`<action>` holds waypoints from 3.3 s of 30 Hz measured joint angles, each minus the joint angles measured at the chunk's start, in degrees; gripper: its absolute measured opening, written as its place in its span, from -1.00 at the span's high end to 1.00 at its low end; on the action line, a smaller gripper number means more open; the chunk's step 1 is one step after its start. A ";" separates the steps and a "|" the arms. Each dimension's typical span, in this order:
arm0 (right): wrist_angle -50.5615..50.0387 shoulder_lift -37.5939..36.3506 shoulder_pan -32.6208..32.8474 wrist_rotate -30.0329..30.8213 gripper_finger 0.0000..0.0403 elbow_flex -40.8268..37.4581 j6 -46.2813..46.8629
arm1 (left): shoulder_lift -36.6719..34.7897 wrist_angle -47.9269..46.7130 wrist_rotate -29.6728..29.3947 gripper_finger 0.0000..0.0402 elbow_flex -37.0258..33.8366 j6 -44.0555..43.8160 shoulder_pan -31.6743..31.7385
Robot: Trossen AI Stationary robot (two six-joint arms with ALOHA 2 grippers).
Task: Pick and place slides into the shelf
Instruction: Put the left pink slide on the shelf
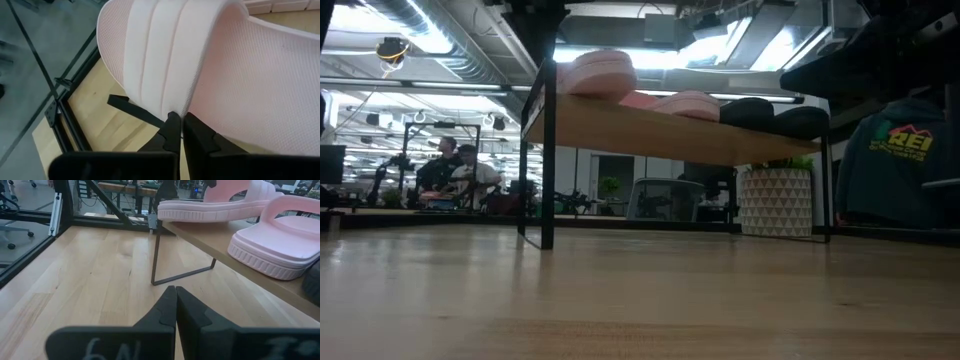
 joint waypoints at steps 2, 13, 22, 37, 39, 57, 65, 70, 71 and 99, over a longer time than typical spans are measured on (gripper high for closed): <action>0.00 0.00 0.02 0.00 0.96 0.00 0.00 | 0.00 0.00 0.60 0.98 0.00 0.00 0.01; 0.00 0.00 0.01 0.00 0.96 0.00 0.00 | 0.00 0.00 0.87 0.96 0.00 2.29 0.01; 0.00 0.00 0.02 0.00 0.96 0.00 0.00 | 0.00 -0.07 -1.31 0.63 0.00 3.17 -0.10; -0.02 0.00 0.02 0.00 0.96 0.00 0.00 | -0.46 -0.14 -1.59 0.33 1.00 7.51 -3.69; -0.03 0.00 0.01 0.00 0.96 0.00 0.00 | -0.55 -0.07 -1.98 0.33 2.96 7.77 -4.51; 1.27 0.00 0.02 -5.56 0.98 5.59 -4.80 | -1.32 0.10 -24.72 0.97 12.98 18.49 -17.66; -9.71 0.00 0.00 -6.49 0.99 14.50 -14.26 | -6.45 0.34 -25.64 1.00 5.37 7.56 -22.83; -19.17 0.02 0.00 -6.54 0.99 20.48 -15.96 | -10.24 8.41 -27.21 1.00 -6.20 4.50 -25.59; -20.03 0.02 0.00 -6.90 0.99 21.22 -16.51 | -11.17 10.41 -27.21 1.00 -8.67 4.50 -25.74; -44.44 -0.74 -32.51 -45.98 0.99 41.81 -18.61 | -65.10 82.49 -1.13 1.00 -66.09 58.56 -17.06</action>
